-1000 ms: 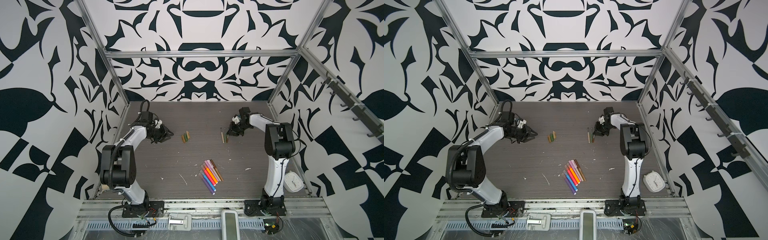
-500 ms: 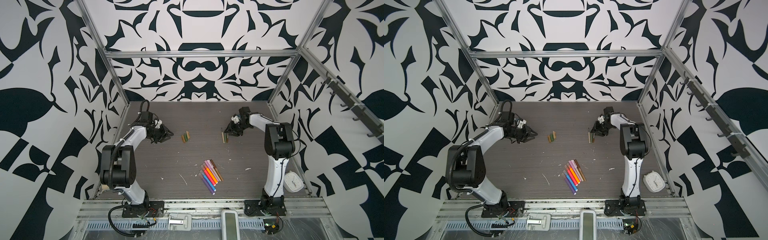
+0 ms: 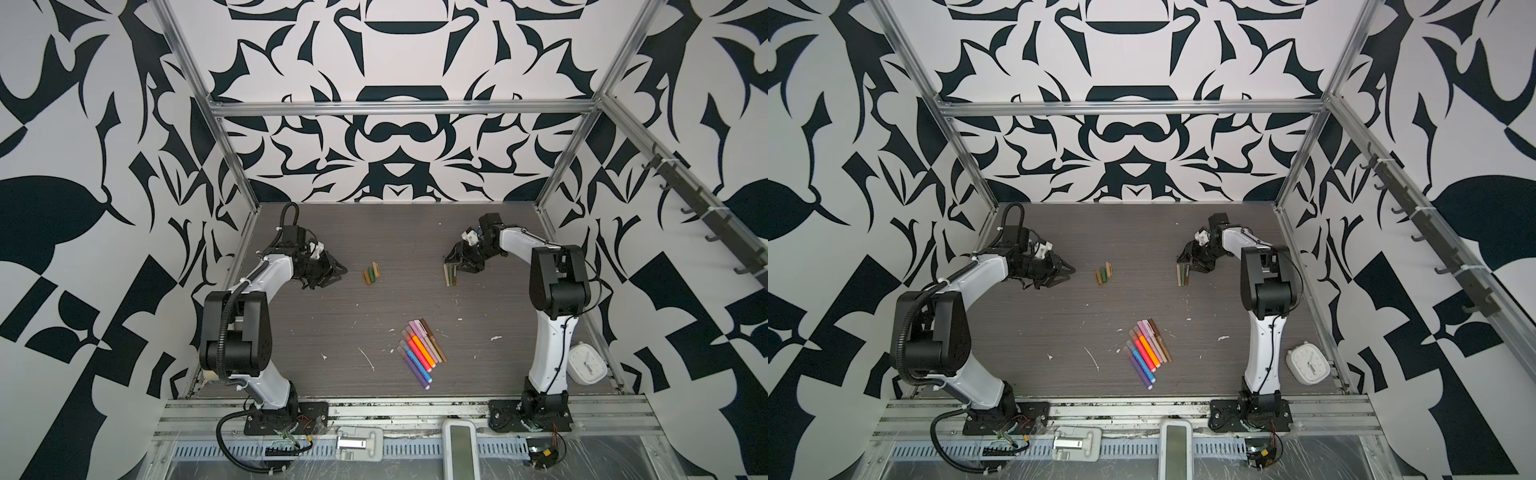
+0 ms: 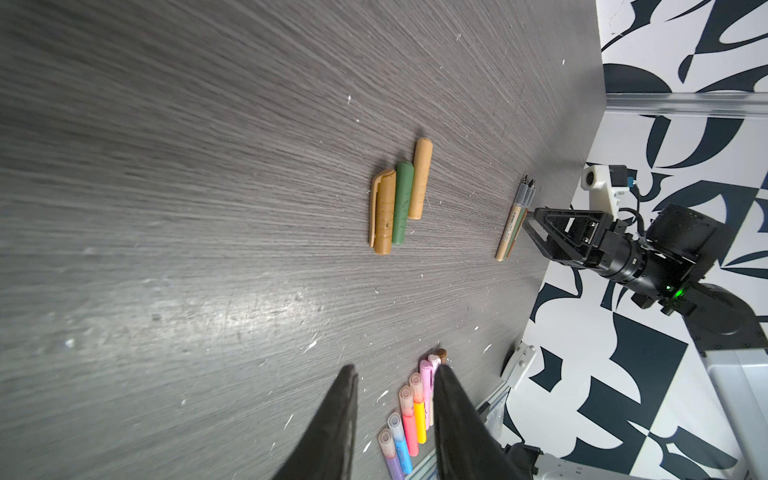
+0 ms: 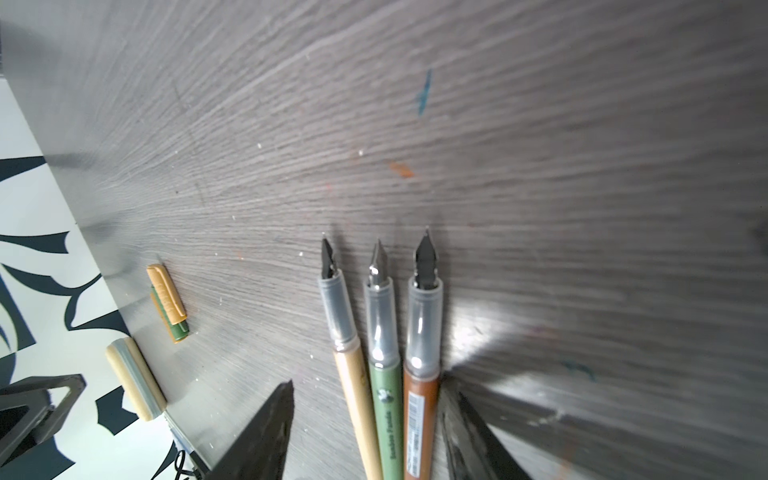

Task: Open the pen caps
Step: 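Move the open right gripper over the bundle of colourful markers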

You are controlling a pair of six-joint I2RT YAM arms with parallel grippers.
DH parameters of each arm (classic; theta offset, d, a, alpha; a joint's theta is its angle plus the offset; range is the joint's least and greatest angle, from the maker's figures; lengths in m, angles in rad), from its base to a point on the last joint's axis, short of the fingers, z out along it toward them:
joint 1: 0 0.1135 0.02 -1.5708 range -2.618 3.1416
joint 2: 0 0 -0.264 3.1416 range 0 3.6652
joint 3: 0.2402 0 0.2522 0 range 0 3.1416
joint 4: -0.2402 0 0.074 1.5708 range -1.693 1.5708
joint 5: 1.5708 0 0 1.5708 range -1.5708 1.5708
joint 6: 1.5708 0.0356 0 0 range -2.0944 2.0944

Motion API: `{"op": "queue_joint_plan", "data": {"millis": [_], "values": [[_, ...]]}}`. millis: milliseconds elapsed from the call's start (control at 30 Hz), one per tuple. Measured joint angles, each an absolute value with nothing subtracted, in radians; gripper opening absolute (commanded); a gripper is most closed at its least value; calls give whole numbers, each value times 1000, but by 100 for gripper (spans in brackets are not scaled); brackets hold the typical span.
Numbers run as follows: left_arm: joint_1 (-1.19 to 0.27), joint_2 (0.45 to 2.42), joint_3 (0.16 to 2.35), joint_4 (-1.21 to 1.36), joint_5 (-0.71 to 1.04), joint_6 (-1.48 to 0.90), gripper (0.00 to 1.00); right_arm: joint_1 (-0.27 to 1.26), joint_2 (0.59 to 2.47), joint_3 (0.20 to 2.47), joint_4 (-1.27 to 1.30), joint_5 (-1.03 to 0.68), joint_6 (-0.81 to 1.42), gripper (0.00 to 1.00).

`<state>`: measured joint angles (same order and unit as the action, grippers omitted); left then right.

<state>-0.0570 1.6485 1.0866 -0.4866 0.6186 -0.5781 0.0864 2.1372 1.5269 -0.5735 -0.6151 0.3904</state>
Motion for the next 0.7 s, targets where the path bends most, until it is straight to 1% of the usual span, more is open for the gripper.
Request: {"op": "queue_joint_plan", "data": {"millis": [233, 367, 400, 533, 567, 700], "values": [[-57, 1649, 1086, -476, 619, -583, 34, 86, 2144, 1528, -562, -643, 398, 59], [-57, 1649, 1086, -475, 620, -584, 34, 87, 2144, 1528, -556, -651, 406, 62], [-57, 1649, 1086, -475, 622, -584, 34, 88, 2145, 1528, -555, -653, 408, 65], [-57, 1649, 1086, -475, 625, -584, 34, 91, 2146, 1532, -554, -654, 418, 67], [-57, 1649, 1086, -475, 625, -584, 34, 91, 2146, 1532, -553, -654, 420, 69], [-57, 1644, 1086, -476, 626, -584, 34, 93, 2145, 1533, -551, -651, 427, 71]]}}
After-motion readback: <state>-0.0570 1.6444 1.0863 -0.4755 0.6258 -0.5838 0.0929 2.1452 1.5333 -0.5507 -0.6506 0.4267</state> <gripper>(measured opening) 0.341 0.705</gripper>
